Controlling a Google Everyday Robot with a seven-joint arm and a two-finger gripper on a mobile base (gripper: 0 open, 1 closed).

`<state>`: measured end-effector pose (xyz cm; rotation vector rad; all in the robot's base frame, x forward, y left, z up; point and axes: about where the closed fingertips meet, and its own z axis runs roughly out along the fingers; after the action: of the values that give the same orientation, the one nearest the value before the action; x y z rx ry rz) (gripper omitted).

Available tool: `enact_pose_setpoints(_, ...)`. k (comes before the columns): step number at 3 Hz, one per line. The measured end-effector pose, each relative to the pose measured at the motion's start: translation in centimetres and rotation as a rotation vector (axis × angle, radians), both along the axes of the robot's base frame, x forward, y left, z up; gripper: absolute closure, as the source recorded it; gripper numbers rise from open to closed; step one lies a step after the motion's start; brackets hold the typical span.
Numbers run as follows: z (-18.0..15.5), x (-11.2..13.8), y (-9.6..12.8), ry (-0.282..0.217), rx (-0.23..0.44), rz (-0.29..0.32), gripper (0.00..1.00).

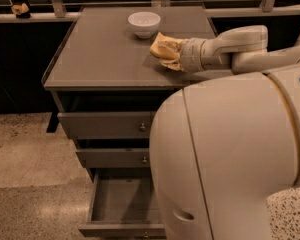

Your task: Pick sponge from bottom drawer and place on counter

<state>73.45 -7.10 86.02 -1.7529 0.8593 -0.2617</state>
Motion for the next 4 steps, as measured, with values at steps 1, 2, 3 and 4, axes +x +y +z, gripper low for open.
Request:
enact_pose_setpoints(1, 0.00, 0.00, 0.00, 0.000, 0.000, 0.000, 0.58)
enact_pose_setpoints(2, 0.00, 0.00, 0.01, 0.000, 0.000, 0.000, 0.35)
enact_pose_setpoints(3, 0.00, 0.00, 0.01, 0.000, 0.000, 0.000, 0.11)
enact_pose_setpoints(4, 0.00, 0.00, 0.01, 0.000, 0.000, 0.000, 0.00)
